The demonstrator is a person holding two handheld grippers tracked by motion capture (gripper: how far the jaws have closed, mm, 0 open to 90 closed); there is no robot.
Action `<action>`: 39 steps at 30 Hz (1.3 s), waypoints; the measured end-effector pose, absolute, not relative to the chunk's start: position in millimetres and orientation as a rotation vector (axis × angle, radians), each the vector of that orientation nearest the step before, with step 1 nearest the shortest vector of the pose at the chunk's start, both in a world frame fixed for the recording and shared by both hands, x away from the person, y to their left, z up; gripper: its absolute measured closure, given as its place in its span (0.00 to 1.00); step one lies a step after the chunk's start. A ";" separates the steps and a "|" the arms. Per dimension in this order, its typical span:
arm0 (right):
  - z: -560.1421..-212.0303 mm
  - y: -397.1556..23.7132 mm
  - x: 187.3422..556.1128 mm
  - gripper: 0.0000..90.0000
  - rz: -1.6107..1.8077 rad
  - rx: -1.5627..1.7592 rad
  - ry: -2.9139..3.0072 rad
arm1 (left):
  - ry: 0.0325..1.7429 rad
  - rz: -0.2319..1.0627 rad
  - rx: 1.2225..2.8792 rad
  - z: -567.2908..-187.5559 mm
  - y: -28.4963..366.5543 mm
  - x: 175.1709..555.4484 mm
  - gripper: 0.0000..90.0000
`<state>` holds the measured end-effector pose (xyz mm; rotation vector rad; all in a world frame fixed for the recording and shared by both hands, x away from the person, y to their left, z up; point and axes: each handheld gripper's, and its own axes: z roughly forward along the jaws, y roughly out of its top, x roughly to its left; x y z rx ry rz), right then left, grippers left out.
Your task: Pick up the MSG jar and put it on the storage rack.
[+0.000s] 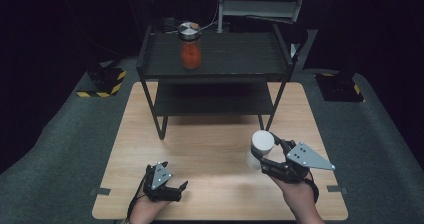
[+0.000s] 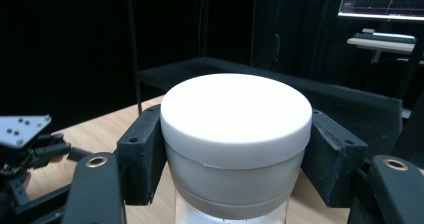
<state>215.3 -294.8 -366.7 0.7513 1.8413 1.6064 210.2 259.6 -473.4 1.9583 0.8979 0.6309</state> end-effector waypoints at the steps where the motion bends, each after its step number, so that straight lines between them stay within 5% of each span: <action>1: -364.3 -294.9 216.1 0.37 1.606 0.752 1.837 | 0.899 0.631 1.957 -473.5 259.7 210.1 0.01; 39: -256.8 -281.5 255.5 0.37 1.638 0.754 1.728 | 0.898 0.617 1.947 -474.1 262.8 210.9 0.01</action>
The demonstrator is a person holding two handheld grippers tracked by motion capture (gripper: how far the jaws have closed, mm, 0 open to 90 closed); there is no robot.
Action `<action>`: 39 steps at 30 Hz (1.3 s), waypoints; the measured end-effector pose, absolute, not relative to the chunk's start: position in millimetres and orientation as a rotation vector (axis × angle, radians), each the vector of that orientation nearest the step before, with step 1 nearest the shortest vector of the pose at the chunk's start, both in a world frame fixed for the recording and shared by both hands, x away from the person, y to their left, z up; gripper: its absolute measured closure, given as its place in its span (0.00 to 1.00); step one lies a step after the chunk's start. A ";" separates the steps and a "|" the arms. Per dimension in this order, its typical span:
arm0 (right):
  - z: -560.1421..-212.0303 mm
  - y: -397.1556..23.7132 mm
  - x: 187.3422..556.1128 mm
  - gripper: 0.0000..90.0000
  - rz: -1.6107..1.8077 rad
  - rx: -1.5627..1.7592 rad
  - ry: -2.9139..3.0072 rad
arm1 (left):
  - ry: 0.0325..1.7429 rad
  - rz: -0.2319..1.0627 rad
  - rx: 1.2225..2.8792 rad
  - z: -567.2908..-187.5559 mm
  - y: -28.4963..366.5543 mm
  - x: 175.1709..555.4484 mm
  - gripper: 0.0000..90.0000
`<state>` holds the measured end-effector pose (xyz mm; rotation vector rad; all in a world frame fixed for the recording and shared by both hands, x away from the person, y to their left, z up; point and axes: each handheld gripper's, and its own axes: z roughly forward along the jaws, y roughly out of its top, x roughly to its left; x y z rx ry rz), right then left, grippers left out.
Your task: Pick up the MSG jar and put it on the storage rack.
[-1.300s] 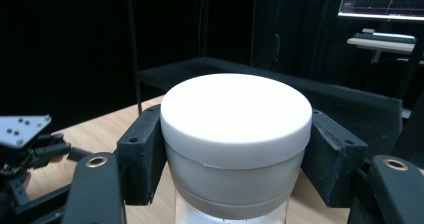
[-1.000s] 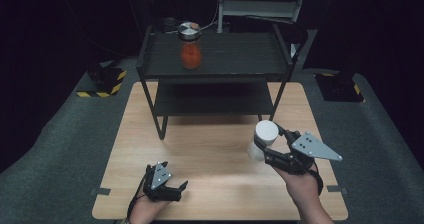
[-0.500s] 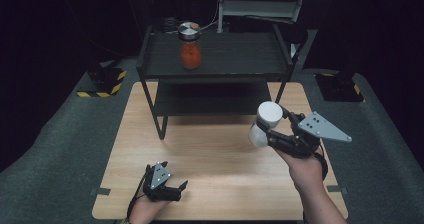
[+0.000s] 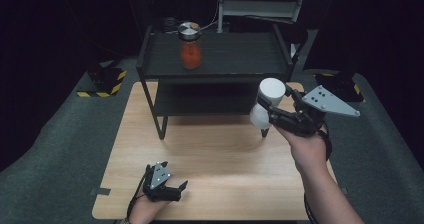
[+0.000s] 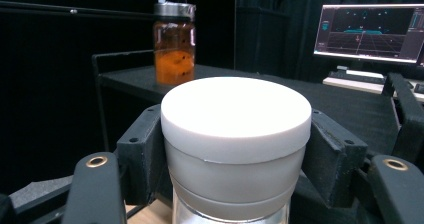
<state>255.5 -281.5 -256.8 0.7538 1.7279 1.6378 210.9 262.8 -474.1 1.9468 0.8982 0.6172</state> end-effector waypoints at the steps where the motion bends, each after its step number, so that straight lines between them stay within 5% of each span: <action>1: -254.5 -281.0 256.8 0.37 1.638 0.756 1.726 | 0.898 0.616 1.946 -474.1 262.9 211.0 0.01; 39: -188.6 -243.9 308.4 0.37 1.625 0.795 1.639 | 0.879 0.603 1.938 -475.4 266.1 210.0 0.01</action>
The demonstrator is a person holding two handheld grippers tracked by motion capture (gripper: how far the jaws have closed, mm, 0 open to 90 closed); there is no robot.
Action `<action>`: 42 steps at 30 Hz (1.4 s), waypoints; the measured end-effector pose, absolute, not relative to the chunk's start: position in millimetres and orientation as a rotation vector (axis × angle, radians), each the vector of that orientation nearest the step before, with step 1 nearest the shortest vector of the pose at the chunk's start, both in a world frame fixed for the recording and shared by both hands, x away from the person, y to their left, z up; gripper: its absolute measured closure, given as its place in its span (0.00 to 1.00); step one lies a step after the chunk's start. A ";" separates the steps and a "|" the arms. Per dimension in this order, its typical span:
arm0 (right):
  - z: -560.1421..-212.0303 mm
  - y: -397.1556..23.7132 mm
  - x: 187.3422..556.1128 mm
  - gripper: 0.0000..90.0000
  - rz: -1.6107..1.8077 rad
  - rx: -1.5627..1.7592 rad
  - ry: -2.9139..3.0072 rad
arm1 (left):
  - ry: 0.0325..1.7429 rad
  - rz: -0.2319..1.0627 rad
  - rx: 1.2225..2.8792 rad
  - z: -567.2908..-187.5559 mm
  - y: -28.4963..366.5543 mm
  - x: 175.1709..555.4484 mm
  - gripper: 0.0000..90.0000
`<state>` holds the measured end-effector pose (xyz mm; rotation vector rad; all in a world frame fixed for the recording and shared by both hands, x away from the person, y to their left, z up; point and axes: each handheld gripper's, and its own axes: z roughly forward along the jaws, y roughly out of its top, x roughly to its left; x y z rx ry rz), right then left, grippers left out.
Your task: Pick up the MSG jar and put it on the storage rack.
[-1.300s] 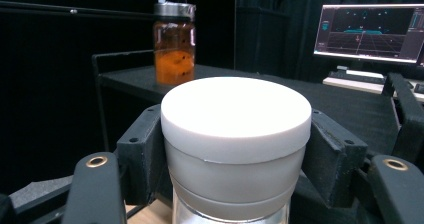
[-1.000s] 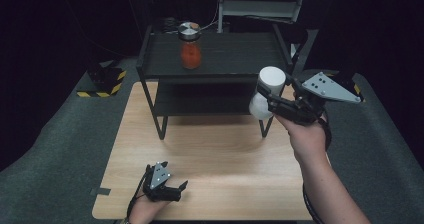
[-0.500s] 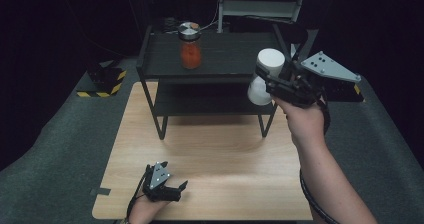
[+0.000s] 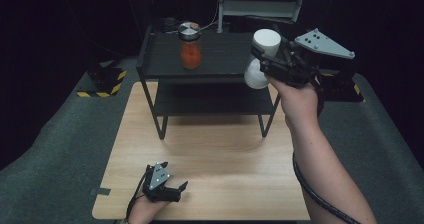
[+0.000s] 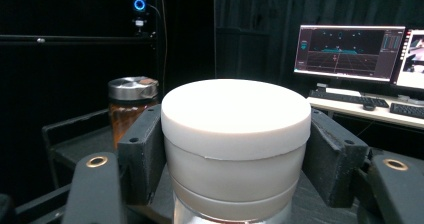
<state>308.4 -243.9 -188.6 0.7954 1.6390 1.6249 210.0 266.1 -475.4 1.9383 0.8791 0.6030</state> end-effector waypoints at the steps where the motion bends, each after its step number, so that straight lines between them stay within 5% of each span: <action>1: -187.6 -243.1 310.3 0.37 1.624 0.803 1.639 | 0.879 0.603 1.939 -475.4 266.1 209.9 0.01; 42: -171.9 -207.9 382.2 0.37 1.544 0.874 1.636 | 0.881 0.563 1.906 -477.9 274.3 210.8 0.01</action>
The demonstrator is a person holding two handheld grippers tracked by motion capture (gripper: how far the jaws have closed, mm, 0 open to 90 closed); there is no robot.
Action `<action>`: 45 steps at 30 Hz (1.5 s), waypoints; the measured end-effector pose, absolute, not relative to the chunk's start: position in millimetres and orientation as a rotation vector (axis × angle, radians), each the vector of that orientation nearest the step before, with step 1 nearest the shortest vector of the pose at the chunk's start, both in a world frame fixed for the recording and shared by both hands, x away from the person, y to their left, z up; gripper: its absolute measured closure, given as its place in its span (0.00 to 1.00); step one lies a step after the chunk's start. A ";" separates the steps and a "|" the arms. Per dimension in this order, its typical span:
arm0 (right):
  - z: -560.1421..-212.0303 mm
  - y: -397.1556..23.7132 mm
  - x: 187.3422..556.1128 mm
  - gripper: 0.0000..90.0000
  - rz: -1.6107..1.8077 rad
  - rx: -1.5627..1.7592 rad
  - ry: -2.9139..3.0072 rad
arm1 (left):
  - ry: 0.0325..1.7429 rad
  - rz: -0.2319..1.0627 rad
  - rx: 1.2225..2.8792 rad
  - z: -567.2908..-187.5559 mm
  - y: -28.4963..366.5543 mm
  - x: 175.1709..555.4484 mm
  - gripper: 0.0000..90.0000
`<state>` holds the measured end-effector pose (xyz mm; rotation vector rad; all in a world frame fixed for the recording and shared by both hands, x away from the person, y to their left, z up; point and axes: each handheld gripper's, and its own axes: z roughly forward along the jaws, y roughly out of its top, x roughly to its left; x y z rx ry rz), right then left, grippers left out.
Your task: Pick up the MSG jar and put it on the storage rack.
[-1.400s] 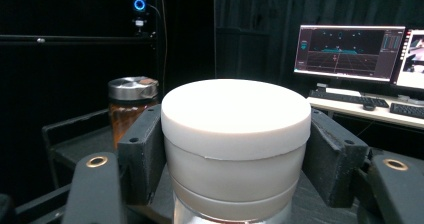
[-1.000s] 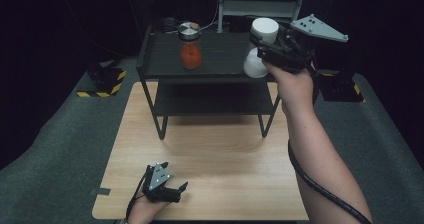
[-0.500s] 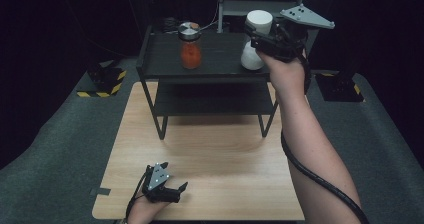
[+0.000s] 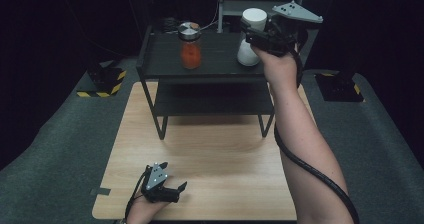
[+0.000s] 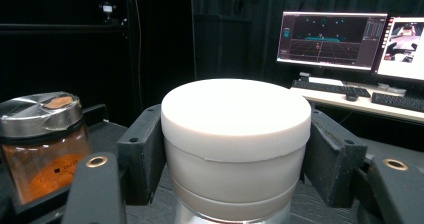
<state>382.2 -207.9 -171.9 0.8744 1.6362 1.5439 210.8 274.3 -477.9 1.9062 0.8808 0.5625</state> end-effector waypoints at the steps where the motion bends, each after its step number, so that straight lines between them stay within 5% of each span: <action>1: -171.9 -207.9 382.2 0.37 1.544 0.874 1.636 | 0.881 0.563 1.906 -477.9 274.3 210.8 0.01; 35: -174.5 -207.5 389.9 0.36 1.579 0.896 1.641 | 0.879 0.557 1.909 -477.6 275.1 211.8 0.01; 45: -174.8 -207.5 387.3 0.24 1.558 0.902 1.657 | 0.873 0.558 1.911 -477.7 275.0 211.6 0.01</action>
